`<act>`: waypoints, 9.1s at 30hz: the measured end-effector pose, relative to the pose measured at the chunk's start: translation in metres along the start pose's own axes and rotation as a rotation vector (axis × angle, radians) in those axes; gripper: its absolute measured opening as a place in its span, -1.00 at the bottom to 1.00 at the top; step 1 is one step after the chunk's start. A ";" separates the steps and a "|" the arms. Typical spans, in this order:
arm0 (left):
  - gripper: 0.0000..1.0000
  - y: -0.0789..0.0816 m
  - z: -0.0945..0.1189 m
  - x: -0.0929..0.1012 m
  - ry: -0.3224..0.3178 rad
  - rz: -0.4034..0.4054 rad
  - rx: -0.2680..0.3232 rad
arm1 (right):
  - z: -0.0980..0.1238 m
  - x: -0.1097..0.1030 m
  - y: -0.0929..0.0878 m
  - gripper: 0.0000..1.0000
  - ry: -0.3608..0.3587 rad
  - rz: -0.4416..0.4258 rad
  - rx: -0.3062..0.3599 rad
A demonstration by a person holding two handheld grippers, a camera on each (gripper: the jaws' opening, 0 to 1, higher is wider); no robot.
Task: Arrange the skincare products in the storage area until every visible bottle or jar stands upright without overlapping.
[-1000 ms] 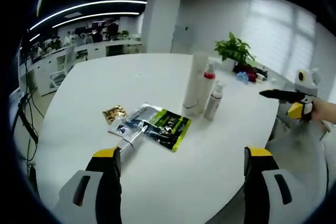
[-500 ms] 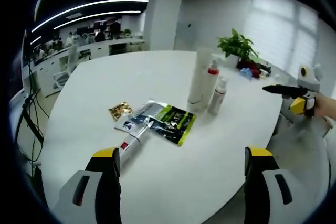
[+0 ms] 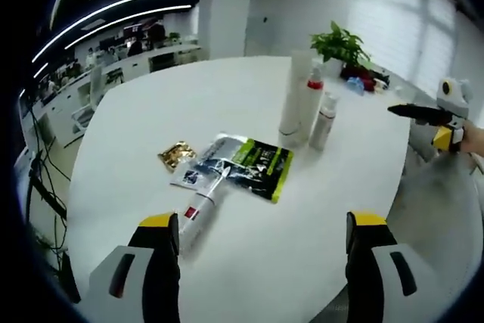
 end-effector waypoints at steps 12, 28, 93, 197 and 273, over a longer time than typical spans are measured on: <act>0.59 -0.004 -0.025 -0.042 0.012 -0.082 -0.158 | 0.000 0.001 -0.001 0.94 -0.005 -0.006 -0.004; -0.10 -0.018 -0.054 -0.060 -0.017 -0.221 -0.396 | 0.000 0.003 -0.003 0.93 -0.012 -0.007 -0.010; -0.69 0.006 -0.015 0.100 -0.084 -0.276 -0.021 | -0.045 -0.061 0.015 0.23 0.150 -0.304 0.046; -0.64 -0.021 -0.065 0.179 -0.613 -0.584 -0.103 | -0.044 -0.066 -0.004 -0.35 0.336 0.093 -0.094; -0.63 0.055 -0.175 0.120 -0.523 -0.620 -0.104 | -0.022 0.000 -0.032 0.51 0.059 -0.024 -0.145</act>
Point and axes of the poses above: the point that each gripper's makers call its tool centre point, and the gripper's own axes: z roughly backward along the fingers, x roughly to its right, y roughly out of its top, the point moved 2 cm from there along z, roughly backward along the fingers, and after that the axes turned 6 degrees about z, right-handed, at the moved point
